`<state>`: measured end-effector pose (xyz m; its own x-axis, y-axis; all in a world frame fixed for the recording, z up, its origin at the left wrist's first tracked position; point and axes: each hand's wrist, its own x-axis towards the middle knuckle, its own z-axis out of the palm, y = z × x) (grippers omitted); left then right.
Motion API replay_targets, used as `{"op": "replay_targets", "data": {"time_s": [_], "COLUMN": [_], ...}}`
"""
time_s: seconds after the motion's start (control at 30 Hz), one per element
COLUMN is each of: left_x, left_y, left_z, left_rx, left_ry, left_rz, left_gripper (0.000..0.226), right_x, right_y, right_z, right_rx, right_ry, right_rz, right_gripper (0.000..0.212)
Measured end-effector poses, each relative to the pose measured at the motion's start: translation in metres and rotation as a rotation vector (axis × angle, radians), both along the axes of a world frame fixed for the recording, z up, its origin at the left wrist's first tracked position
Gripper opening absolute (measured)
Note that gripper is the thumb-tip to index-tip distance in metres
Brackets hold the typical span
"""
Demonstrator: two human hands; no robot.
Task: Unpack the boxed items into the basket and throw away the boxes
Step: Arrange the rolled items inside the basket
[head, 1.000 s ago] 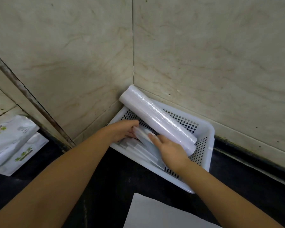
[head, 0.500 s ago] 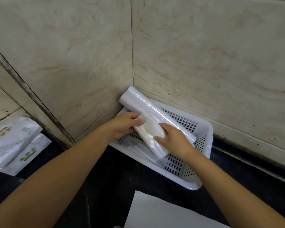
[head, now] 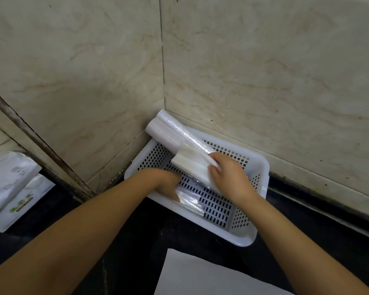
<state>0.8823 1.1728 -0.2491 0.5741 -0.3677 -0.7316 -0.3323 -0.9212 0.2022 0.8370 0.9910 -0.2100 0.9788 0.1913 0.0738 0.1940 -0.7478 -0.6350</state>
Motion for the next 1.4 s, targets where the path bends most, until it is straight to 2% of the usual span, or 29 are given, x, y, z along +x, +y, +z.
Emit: {"op": "replay_targets", "data": {"time_s": [0.17, 0.33, 0.43, 0.5, 0.53, 0.6, 0.7, 0.77, 0.8, 0.87, 0.93, 1.0, 1.1, 1.17, 1.23, 1.27, 1.3, 1.4], "left_x": [-0.003, -0.013, -0.018, -0.022, -0.023, -0.026, -0.027, -0.026, -0.026, -0.026, -0.023, -0.017, -0.012, -0.011, -0.011, -0.011, -0.011, -0.010], "left_y": [0.014, 0.027, 0.035, 0.038, 0.040, 0.044, 0.047, 0.045, 0.043, 0.038, 0.034, 0.029, 0.021, 0.018, 0.014, 0.013, 0.012, 0.010], "left_z": [0.011, 0.018, 0.018, 0.022, 0.024, 0.027, 0.028, 0.026, 0.024, 0.019, 0.013, 0.009, 0.003, -0.002, -0.003, -0.003, -0.001, 0.004], "left_rx": [0.042, -0.091, -0.233, -0.342, -0.363, -0.355, -0.332, -0.338, -0.339, -0.322, -0.255, -0.186, -0.132, -0.080, -0.038, -0.033, -0.037, -0.094], "left_ry": [0.022, 0.002, -0.074, -0.114, -0.134, -0.213, -0.373, -0.472, -0.489, -0.450, -0.349, -0.282, -0.272, -0.278, -0.246, -0.216, -0.185, -0.147], "left_rz": [0.028, 0.052, 0.041, 0.032, 0.036, 0.011, -0.041, -0.087, -0.094, -0.083, -0.034, 0.005, 0.020, -0.026, -0.053, -0.039, -0.016, 0.029], "left_gripper": [0.068, 0.050, 0.012, 0.018, 0.016, 0.012, 0.019, 0.020, 0.022, 0.023, 0.019, 0.021, 0.036, 0.044, 0.043, 0.042, 0.040, 0.036], "right_x": [-0.007, -0.009, -0.007, -0.005, -0.003, 0.002, 0.010, 0.010, 0.010, 0.009, 0.006, 0.003, -0.002, -0.002, 0.004, 0.006, 0.007, 0.005], "right_y": [0.023, 0.035, 0.037, 0.043, 0.046, 0.051, 0.044, 0.037, 0.034, 0.032, 0.034, 0.035, 0.021, 0.007, -0.003, -0.003, -0.001, 0.013], "right_z": [-0.012, -0.030, -0.041, -0.047, -0.049, -0.050, -0.047, -0.049, -0.051, -0.054, -0.049, -0.034, -0.010, 0.005, 0.015, 0.017, 0.014, -0.012], "right_rx": [0.003, -0.169, -0.363, -0.455, -0.439, -0.223, 0.203, 0.490, 0.535, 0.431, 0.194, -0.076, -0.373, -0.378, -0.265, -0.249, -0.285, -0.525], "right_ry": [-0.052, -0.123, -0.139, -0.086, -0.043, 0.130, 0.594, 0.884, 0.964, 0.998, 0.926, 0.769, 0.524, 0.317, 0.110, 0.063, 0.065, 0.072], "right_rz": [0.043, 0.173, 0.264, 0.296, 0.285, 0.210, 0.209, 0.198, 0.170, 0.136, 0.119, 0.171, 0.222, 0.114, -0.001, -0.014, 0.003, 0.027], "right_gripper": [0.035, 0.045, 0.046, 0.041, 0.036, 0.031, 0.021, 0.025, 0.028, 0.034, 0.041, 0.035, 0.033, 0.031, 0.024, 0.026, 0.036, 0.060]}}
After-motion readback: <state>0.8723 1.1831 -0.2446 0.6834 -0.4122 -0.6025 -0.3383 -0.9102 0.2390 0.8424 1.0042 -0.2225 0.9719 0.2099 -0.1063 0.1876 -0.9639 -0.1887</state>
